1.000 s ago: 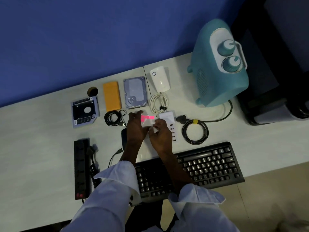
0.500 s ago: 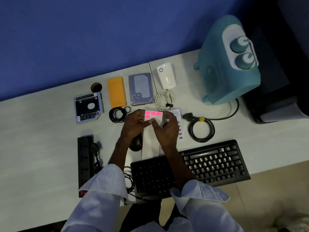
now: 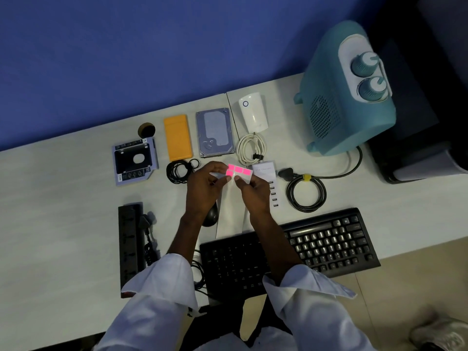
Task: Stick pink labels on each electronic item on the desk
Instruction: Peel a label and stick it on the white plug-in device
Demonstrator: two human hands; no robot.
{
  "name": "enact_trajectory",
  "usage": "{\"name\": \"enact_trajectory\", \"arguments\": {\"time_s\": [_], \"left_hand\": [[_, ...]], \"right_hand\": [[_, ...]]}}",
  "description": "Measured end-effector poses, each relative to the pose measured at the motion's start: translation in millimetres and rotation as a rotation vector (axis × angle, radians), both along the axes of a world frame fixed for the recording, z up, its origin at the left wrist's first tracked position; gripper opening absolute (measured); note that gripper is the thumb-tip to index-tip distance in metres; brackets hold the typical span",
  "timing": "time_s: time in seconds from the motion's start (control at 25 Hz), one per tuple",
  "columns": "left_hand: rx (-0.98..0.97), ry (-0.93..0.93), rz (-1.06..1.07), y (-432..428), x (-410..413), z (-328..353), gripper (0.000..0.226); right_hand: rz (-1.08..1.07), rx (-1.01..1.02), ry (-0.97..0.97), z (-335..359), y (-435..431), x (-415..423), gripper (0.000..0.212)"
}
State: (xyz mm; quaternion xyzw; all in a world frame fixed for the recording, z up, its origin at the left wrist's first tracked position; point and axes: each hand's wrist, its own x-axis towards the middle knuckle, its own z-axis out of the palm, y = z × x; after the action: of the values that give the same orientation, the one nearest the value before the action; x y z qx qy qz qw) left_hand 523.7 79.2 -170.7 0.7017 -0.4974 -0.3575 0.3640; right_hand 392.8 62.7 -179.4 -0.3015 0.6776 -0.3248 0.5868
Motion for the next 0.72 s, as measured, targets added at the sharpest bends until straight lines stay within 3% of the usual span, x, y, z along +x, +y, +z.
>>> {"name": "enact_trajectory", "arguments": {"time_s": [0.72], "left_hand": [[-0.039,-0.163,-0.131,-3.0,5.0,3.4,0.021]], "right_hand": [[0.008,-0.019,-0.004,5.6,2.2,-1.0,0.024]]}}
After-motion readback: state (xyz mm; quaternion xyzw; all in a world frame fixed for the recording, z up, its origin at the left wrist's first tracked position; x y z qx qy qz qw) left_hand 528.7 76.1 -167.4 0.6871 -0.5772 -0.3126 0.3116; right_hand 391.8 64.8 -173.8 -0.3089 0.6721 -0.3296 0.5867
